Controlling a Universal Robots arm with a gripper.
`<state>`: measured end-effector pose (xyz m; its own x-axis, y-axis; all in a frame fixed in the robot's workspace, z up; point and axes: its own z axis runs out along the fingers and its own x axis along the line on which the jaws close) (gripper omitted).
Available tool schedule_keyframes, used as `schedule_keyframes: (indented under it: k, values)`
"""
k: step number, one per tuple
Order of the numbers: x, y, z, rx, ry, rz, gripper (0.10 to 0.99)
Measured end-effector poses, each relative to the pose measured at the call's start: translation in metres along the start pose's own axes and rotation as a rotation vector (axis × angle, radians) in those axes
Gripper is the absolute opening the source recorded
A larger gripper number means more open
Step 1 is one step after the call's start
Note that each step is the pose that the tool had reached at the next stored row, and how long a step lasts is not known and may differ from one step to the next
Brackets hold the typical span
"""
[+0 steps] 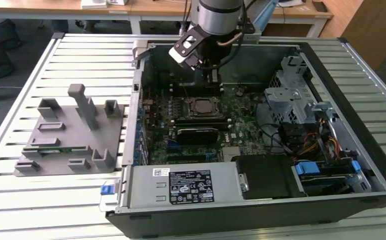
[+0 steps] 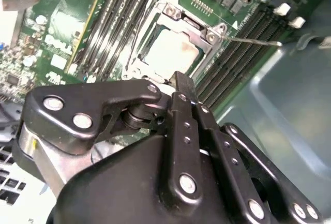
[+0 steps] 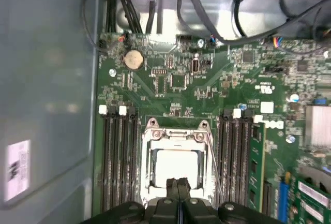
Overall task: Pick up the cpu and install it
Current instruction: 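Install the first cpu locking lever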
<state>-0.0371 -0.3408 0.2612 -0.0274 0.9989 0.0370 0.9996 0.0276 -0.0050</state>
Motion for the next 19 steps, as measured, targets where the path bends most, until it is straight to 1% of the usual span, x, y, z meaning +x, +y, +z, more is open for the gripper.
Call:
schedule_keyframes:
  k: [6,8,11,19]
  values:
    - [0.0009,-0.0001,-0.0236,0.000,0.0001,0.000,0.106]
    - [0.0011,-0.0001,-0.0293,0.000,0.0000,0.000,0.106]
    - [0.0011,-0.0005,-0.0301,0.000,-0.0024,-0.008,0.106]
    - [0.0011,-0.0005,-0.0283,0.005,-0.0035,-0.153,0.106]
